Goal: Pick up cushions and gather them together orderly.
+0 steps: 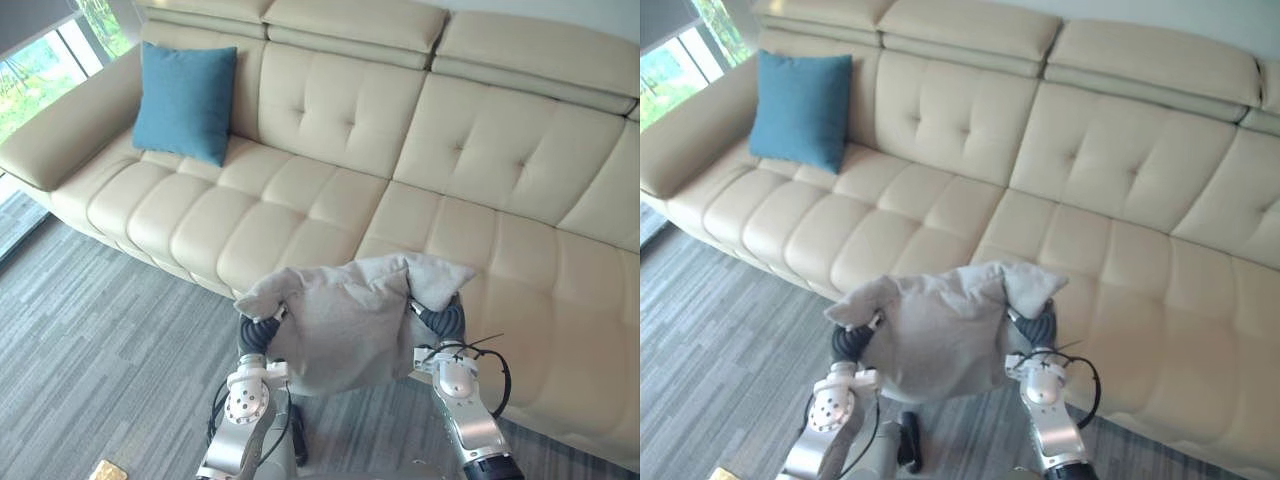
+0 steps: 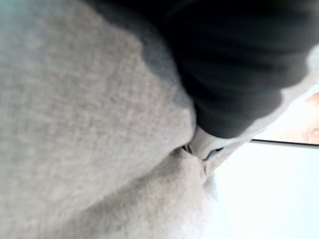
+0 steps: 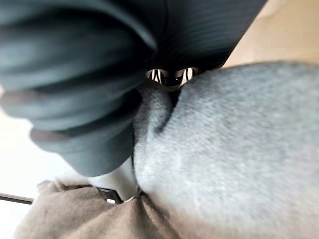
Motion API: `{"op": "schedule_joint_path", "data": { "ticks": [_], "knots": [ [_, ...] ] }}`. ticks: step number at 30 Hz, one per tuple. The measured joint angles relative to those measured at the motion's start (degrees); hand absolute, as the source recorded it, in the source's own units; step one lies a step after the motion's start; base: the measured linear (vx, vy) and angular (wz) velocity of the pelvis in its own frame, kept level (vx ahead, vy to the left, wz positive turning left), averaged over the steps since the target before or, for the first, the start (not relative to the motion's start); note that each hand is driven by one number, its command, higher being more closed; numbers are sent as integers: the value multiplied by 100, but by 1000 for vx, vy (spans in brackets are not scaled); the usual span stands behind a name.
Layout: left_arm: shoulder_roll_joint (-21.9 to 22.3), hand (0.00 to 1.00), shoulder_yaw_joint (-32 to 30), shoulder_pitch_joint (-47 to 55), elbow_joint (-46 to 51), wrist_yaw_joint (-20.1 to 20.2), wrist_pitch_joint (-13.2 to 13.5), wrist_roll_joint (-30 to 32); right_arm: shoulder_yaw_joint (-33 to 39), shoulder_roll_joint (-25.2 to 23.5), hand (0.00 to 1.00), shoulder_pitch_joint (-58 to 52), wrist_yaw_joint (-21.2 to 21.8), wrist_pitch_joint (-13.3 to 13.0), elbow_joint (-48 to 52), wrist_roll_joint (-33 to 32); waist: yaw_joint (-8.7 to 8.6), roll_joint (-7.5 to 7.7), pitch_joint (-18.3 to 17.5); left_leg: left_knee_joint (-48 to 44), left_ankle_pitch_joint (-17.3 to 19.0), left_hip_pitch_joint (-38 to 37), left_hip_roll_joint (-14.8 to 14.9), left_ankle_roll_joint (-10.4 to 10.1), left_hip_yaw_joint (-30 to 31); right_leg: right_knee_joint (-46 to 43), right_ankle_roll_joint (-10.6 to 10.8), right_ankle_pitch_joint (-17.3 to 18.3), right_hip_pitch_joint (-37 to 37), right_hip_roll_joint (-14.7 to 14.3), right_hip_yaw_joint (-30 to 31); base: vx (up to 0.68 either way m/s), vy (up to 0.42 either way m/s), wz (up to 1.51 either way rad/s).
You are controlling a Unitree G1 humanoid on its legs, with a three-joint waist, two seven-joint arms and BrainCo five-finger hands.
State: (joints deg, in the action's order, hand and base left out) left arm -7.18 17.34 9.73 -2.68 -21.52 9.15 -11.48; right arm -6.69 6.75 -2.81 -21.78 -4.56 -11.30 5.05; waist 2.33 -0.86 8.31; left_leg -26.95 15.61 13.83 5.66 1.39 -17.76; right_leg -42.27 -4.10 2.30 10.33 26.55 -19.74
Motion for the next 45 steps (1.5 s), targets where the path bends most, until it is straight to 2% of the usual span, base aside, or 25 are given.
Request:
{"op": "schedule_joint_path", "data": {
  "ticks": [1,2,4,5,6,7,8,9,10,12,13,14,15,16,17,18,21,22,23,24,26,31,36,42,45],
  "knots": [
    [-104,100,-10,5,0,32,-1,0,-28,-65,100,1,51,11,-69,0,-38,-3,7,73,77,-196,-11,33,-9,-527,241,304,277,-232,238,308,266,-3],
    [-160,100,-52,7,-1,49,-2,-1,-29,-115,100,1,105,13,-83,0,-50,4,11,252,89,-438,-68,62,-49,-724,357,590,513,-520,263,250,187,-3],
    [-186,100,-59,6,-2,53,-6,-2,-31,-135,100,28,130,12,-83,-1,-95,18,6,582,24,-724,-220,120,-107,-406,408,859,693,-832,90,236,147,0],
    [-185,100,-58,6,-3,61,-10,-2,-30,-113,100,68,138,13,-83,-1,-147,16,7,830,-18,-921,-330,142,-139,122,453,907,755,-1066,-116,348,156,1],
    [-184,100,-58,4,-3,87,-15,-2,-31,-75,100,124,152,13,-84,-5,-184,8,11,1063,-32,-1136,-428,139,-199,1001,508,859,788,-1396,-365,295,126,0],
    [-186,100,-58,-5,-4,110,-17,-2,-31,-59,100,139,152,13,-84,-6,-196,13,9,1106,-32,-1208,-475,139,-204,1346,484,791,800,-1531,-418,313,94,9],
    [-189,100,-54,-19,-3,172,-18,4,-29,-21,100,153,150,12,-83,-5,-235,55,-12,1137,-31,-1278,-588,138,-183,1923,433,515,800,-1742,-407,364,16,36],
    [-223,100,-16,-19,-5,210,-24,8,-29,-12,100,146,150,12,-83,-6,-300,196,-45,1142,-27,-1368,-798,134,-48,2413,30,-145,816,-1918,-149,446,7,48],
    [-138,100,14,-39,-82,247,-49,11,-8,84,100,147,150,13,-89,-5,-340,92,-47,1151,-15,-1402,-781,126,60,2398,-96,-119,777,-1949,-117,470,-16,32],
    [-97,100,59,-31,-75,310,-75,14,21,117,100,146,150,10,-67,-6,-329,-119,-93,1121,37,-1391,-574,5,317,2712,-40,-87,584,-2184,-199,382,-28,7],
    [-97,100,62,-59,-100,334,-73,17,42,104,100,136,150,10,-67,-9,-328,-132,-85,1009,73,-1360,-502,-51,354,2812,-42,-86,505,-2246,-242,350,-63,15],
    [-89,100,62,-137,-184,357,-76,16,69,92,100,77,156,13,-67,-12,-322,-133,-77,536,124,-1211,-361,-139,431,3025,-43,-85,281,-2353,-310,339,-65,23],
    [-78,100,62,-165,-278,418,-90,16,78,93,100,-30,159,13,-52,-45,-316,-137,-47,-499,51,-938,-203,-249,453,3308,-39,-82,-111,-2446,-330,340,-50,20],
    [-71,100,61,-135,-292,435,-105,15,77,87,100,-79,159,17,-27,-57,-293,-131,-28,-1017,-66,-755,-103,-360,464,3399,-23,-42,-300,-2457,-297,344,1,-5],
    [-42,100,62,-8,-292,474,-101,12,84,52,100,-186,155,20,154,-61,-215,-125,-11,-1747,98,-529,32,-321,492,3477,15,96,-595,-2471,-128,307,61,-39],
    [-29,100,61,65,-291,490,-100,7,86,19,100,-223,152,13,342,-59,-172,-125,-12,-1914,268,-253,88,-357,687,3475,50,151,-716,-2452,5,277,81,-48],
    [-40,100,56,62,-292,518,-105,7,100,8,100,-109,145,-2,513,-55,-23,-87,16,-1375,423,313,51,-441,1294,3455,211,212,-732,-2353,383,206,192,-68],
    [-29,100,57,66,-291,522,-107,11,103,8,100,-88,139,-2,536,-56,11,-86,21,-739,335,368,-25,-502,1676,3399,334,245,-730,-2317,585,193,299,-95],
    [2,100,56,64,-281,523,-105,13,111,17,100,-63,133,-6,538,-55,66,-232,39,223,-547,201,55,-723,2198,3197,573,381,-730,-2429,837,243,342,-87],
    [-40,100,49,44,-305,521,-116,14,125,-19,100,-66,126,5,476,-59,97,-163,63,225,-508,102,-13,-656,2111,3138,623,419,-739,-2365,1020,219,282,-60],
    [-107,100,57,52,-131,520,-117,21,207,-212,100,-222,112,5,522,-56,-37,93,6,398,-560,2,-277,-578,1882,3292,708,396,-754,-2051,1223,201,224,-11],
    [-113,100,61,278,323,517,-116,26,205,-363,100,-435,134,6,619,-71,14,140,-23,726,-562,-456,-435,-574,1513,3490,747,325,-947,-1846,1504,133,98,-32],
    [-130,100,142,158,508,303,-108,235,214,-429,100,-462,82,3,653,-112,-16,209,-117,1268,-677,-649,-313,-438,1340,3890,760,176,-929,-2014,1800,52,-54,-31],
    [-280,100,393,-297,505,24,-117,386,207,-186,100,-146,-178,3,652,-85,-172,216,-123,2058,-1110,-788,-171,-545,1295,4086,590,-47,-677,-2209,2010,-9,-76,-23],
    [-333,100,375,-618,470,-111,-117,415,207,-166,100,145,-265,3,651,-57,-189,215,-122,2342,-1292,-773,-109,-567,1204,4250,555,-218,-543,-2283,2076,-50,-52,-22]
  ]
}}
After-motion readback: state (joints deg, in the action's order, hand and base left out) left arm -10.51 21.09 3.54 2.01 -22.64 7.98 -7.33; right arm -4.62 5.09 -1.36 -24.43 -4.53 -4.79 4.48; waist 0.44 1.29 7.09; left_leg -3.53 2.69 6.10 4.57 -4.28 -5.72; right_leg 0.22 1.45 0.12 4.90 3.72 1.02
